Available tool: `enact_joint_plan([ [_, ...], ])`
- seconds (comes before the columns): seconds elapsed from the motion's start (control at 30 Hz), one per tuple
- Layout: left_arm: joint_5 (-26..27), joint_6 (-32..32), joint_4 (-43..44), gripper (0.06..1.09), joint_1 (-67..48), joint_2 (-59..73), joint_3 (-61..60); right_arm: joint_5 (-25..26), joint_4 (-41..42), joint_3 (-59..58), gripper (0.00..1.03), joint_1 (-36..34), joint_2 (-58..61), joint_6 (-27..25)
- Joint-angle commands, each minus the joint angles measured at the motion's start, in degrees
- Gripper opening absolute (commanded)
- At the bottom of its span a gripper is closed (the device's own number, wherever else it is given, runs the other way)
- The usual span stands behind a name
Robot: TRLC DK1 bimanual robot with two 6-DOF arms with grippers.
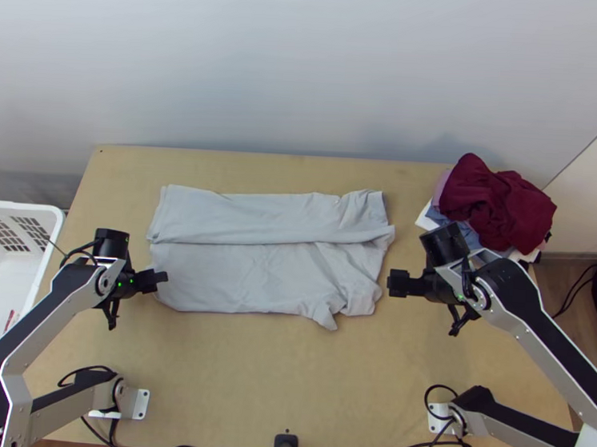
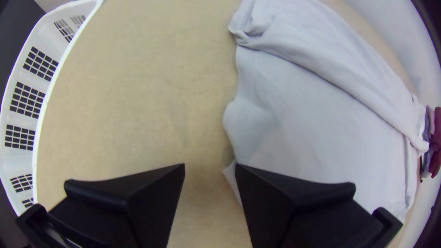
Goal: Fold the t-shirt
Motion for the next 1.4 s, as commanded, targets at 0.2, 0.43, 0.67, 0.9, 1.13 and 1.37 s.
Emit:
enact_joint_plan([
  [0.2, 0.09, -0.50, 0.02, 0.63, 0.17, 2.24, -0.23, 0.11, 0.01, -0.36, 0.99, -0.33, -0.29, -0.01],
  [0.43, 0.27, -1.64, 1.60, 0.63, -0.71, 3.65, -0.40, 0.03, 0.01, -0.45, 0.99, -0.77, -0.56, -0.01],
  [0.67, 0.27, -4.72, 1.69, 0.63, -5.37, 5.50, 1.27, 0.03, 0.10, -0.27, 0.99, -0.77, -0.47, -0.01],
  [0.9, 0.09, -5.86, 1.69, 0.54, -6.24, 7.43, 1.53, 0.03, 0.01, -0.36, 0.99, -1.39, -0.73, 0.08],
  [1.13, -2.63, -6.30, 4.94, 0.17, -5.45, 6.90, -0.23, 0.03, 0.01, -0.62, 0.99, -1.47, -0.91, -0.01],
  [1.37, -4.66, -5.86, 3.54, 0.10, -5.37, 3.91, -0.58, 0.03, 0.10, -0.98, 0.99, -1.39, -0.82, -0.10],
])
